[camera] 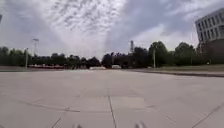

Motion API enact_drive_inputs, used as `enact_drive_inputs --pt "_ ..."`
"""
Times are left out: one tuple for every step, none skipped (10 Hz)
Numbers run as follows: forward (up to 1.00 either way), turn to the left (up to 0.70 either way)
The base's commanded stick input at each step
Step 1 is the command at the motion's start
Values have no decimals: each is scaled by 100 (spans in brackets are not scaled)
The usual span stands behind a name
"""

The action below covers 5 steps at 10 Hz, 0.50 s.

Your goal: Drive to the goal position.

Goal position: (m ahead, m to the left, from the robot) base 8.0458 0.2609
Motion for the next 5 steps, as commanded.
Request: enact_drive_inputs --pt "70 0" --pt "70 0" --pt "70 0" --pt "70 0" --pt "70 0"
